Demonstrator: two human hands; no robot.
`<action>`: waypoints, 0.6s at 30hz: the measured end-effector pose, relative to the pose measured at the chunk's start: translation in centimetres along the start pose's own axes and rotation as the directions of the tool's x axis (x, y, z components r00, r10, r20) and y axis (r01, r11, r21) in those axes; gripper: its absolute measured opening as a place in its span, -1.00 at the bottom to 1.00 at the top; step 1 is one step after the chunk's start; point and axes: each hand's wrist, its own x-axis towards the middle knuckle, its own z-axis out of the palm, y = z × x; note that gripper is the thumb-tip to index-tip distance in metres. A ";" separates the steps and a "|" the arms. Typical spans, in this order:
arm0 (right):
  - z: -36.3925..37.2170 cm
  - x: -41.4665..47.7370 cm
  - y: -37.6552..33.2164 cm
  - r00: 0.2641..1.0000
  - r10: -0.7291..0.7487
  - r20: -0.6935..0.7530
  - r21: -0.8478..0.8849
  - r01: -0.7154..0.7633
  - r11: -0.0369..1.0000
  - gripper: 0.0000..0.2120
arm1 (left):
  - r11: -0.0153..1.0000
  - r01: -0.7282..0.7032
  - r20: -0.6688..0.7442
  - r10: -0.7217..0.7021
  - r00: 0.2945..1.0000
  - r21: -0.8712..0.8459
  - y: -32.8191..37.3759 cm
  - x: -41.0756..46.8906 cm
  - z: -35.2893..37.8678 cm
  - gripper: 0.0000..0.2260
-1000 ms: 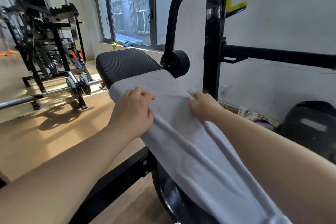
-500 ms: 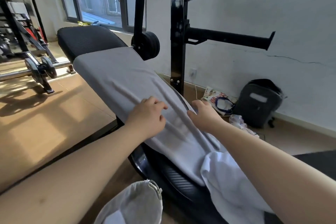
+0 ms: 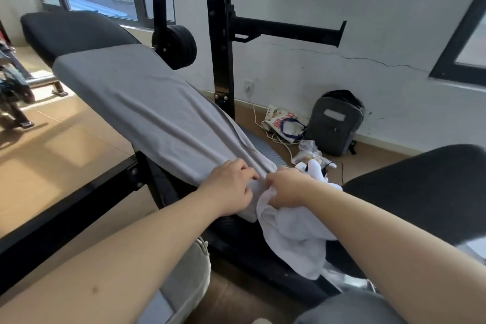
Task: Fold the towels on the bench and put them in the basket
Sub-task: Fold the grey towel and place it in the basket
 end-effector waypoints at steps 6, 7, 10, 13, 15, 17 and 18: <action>2.2 -1.7 2.3 1.000 -0.021 0.017 -0.212 0.024 0.977 -0.59 | 0.992 -0.015 0.140 -0.002 0.990 0.124 1.5 -0.5 1.9 -0.58; 2.2 -1.7 2.3 1.000 -0.025 0.010 -0.207 0.027 0.978 -0.59 | 0.990 -0.020 0.139 0.000 0.990 0.142 1.7 -0.6 2.2 -0.58; 2.6 -1.4 2.2 0.998 -0.022 -0.051 -0.159 0.013 0.987 -0.58 | 0.974 -0.065 0.136 0.036 0.990 0.216 2.0 -0.8 2.9 -0.54; 2.8 -1.1 2.7 0.990 0.013 -0.140 0.028 -0.009 1.000 -0.50 | 0.940 -0.112 0.127 0.074 0.989 0.324 2.1 -1.3 3.8 -0.56; 2.6 -0.6 2.9 0.981 0.069 -0.181 0.201 -0.032 0.979 -0.46 | 0.940 -0.113 0.042 0.106 0.994 0.322 2.0 -1.6 4.5 -0.70; 2.2 0.2 3.0 0.970 0.116 -0.214 0.321 -0.042 0.946 -0.46 | 0.951 -0.102 -0.048 0.121 0.992 0.292 2.0 -1.6 4.8 -0.76; 2.0 0.7 3.0 0.965 0.131 -0.228 0.352 -0.044 0.935 -0.47 | 0.958 -0.089 -0.083 0.116 0.990 0.272 2.0 -1.6 4.8 -0.75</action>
